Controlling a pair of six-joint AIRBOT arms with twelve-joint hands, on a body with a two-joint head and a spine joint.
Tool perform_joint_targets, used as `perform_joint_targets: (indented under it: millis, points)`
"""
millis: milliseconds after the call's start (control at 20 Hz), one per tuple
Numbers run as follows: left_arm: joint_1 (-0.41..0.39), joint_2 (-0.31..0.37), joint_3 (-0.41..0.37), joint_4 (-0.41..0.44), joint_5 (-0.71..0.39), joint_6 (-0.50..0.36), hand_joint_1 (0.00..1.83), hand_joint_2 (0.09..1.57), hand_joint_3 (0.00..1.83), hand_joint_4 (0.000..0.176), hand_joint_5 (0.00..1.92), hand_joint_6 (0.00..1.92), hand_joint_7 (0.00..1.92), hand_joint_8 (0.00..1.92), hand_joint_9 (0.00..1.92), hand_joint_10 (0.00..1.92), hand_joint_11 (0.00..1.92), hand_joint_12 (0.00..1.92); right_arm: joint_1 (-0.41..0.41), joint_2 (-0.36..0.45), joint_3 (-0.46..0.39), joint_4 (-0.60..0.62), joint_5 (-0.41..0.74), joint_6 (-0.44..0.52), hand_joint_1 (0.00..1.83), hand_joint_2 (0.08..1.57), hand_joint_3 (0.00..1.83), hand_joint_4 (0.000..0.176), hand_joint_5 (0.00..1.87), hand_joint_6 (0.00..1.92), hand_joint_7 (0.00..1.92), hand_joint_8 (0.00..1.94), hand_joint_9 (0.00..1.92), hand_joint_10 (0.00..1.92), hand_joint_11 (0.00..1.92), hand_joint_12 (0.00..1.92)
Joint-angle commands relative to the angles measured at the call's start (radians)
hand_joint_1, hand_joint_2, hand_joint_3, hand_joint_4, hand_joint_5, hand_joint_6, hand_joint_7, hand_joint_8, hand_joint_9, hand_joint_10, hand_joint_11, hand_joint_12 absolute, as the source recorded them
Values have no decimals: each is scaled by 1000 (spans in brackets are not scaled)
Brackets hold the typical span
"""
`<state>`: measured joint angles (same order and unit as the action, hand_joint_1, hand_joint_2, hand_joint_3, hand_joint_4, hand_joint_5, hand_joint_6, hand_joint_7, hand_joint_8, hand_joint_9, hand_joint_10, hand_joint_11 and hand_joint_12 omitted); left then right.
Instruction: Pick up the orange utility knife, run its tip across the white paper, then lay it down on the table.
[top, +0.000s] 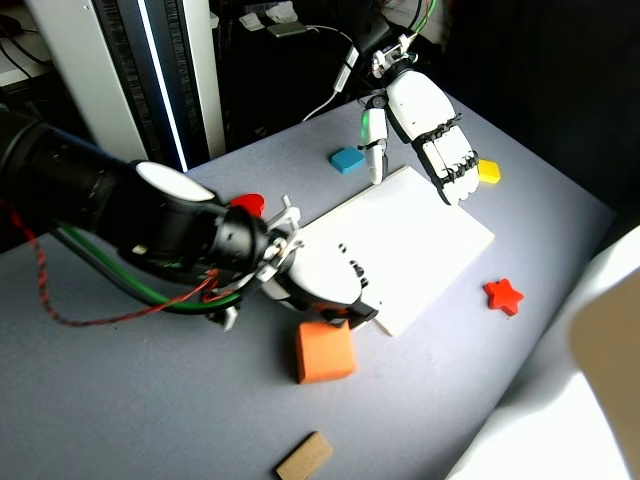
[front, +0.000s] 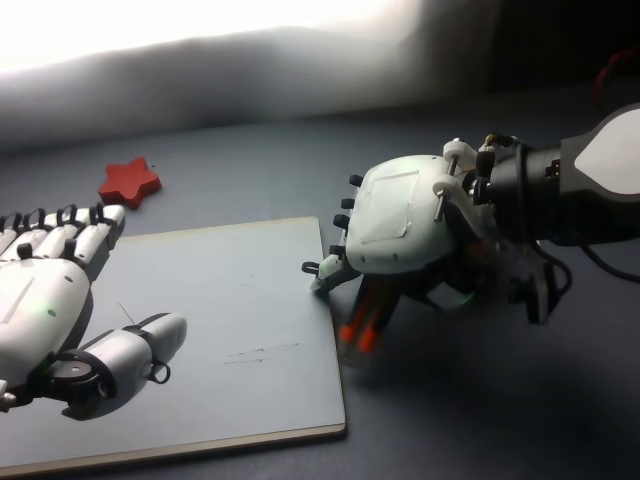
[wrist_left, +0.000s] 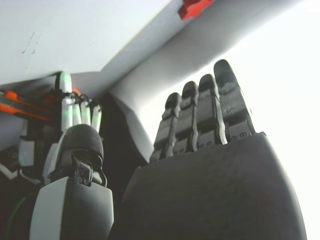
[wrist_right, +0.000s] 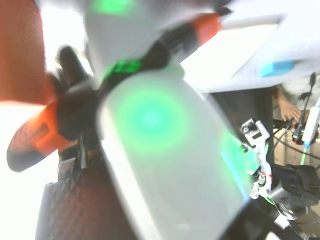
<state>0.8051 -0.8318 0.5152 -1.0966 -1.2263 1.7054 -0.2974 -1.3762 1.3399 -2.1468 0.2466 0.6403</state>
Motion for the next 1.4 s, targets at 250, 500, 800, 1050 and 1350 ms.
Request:
perform_joint_targets:
  millis: [250, 500, 800, 1050, 1350]
  points:
    - [-6, 1, 8, 69, -92, 1, 170, 1297, 0, 0, 46, 3, 137, 3, 121, 9, 0, 323, 1, 23, -14, -33, -37, -15, 1469, 1081, 373, 170, 1455, 1921, 1659, 1941, 1751, 1921, 1856, 1921]
    - [-6, 0, 8, 69, -95, 1, 181, 1297, 0, 0, 52, 2, 150, 5, 144, 11, 0, 368, 12, 45, -37, -33, -38, -9, 1527, 1099, 305, 176, 1395, 1921, 1612, 1941, 1731, 1921, 1828, 1921]
    - [-6, 0, 8, 70, -97, 2, 158, 1301, 0, 0, 45, 3, 119, 0, 118, 0, 0, 375, 67, 65, -62, 67, -75, -1, 1527, 1100, 299, 176, 1377, 1921, 1575, 1941, 1705, 1921, 1800, 1921]
    - [-9, 0, 8, 70, -97, 3, 132, 1305, 1, 0, 43, 1, 79, 0, 83, 1, 0, 325, 87, 59, 3, 694, 201, -702, 1523, 1100, 295, 176, 1385, 1921, 1580, 1941, 1700, 1921, 1789, 1921]
    - [-17, 1, 14, 68, -96, 3, 187, 1300, 0, 0, 61, 4, 125, 9, 114, 10, 0, 367, -31, -30, 85, 1416, 459, -1642, 1506, 1093, 313, 176, 1411, 1921, 1610, 1941, 1702, 1921, 1780, 1921]
